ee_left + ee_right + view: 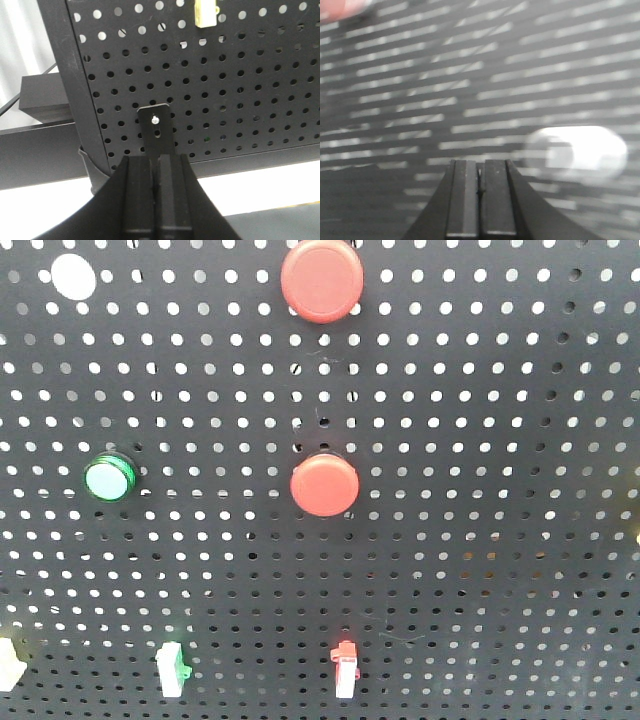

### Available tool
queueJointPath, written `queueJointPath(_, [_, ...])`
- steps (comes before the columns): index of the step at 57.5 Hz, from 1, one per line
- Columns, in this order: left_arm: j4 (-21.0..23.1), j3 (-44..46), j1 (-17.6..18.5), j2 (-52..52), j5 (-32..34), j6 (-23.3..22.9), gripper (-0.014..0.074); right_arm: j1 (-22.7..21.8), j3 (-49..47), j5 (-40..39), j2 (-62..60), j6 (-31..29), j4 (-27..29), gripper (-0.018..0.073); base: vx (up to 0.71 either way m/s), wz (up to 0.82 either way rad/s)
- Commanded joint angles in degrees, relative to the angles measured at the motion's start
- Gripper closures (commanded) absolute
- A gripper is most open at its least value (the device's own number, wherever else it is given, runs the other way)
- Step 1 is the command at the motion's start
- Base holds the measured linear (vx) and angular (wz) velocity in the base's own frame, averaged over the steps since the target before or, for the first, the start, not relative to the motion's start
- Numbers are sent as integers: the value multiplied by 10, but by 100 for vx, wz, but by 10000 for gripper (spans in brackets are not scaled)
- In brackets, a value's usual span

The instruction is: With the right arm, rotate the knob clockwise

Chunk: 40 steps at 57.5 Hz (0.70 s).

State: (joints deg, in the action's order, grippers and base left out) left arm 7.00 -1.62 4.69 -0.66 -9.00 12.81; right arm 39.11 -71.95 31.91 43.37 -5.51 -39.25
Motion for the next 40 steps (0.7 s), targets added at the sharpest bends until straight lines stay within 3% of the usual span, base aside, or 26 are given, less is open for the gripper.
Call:
queueJointPath(1, [3,-19,4,-10,49,-1,603,1,-32,-23,2,-4,-37,505,0,0])
queueJointPath(20, [3,-19,4,-10,49,-1,603,1,-36,-5,18,-2,-67,246,0,0])
queueJointPath(40, [3,-19,4,-10,49,-1,603,1,-36,-8,42,107,-197,246,0,0])
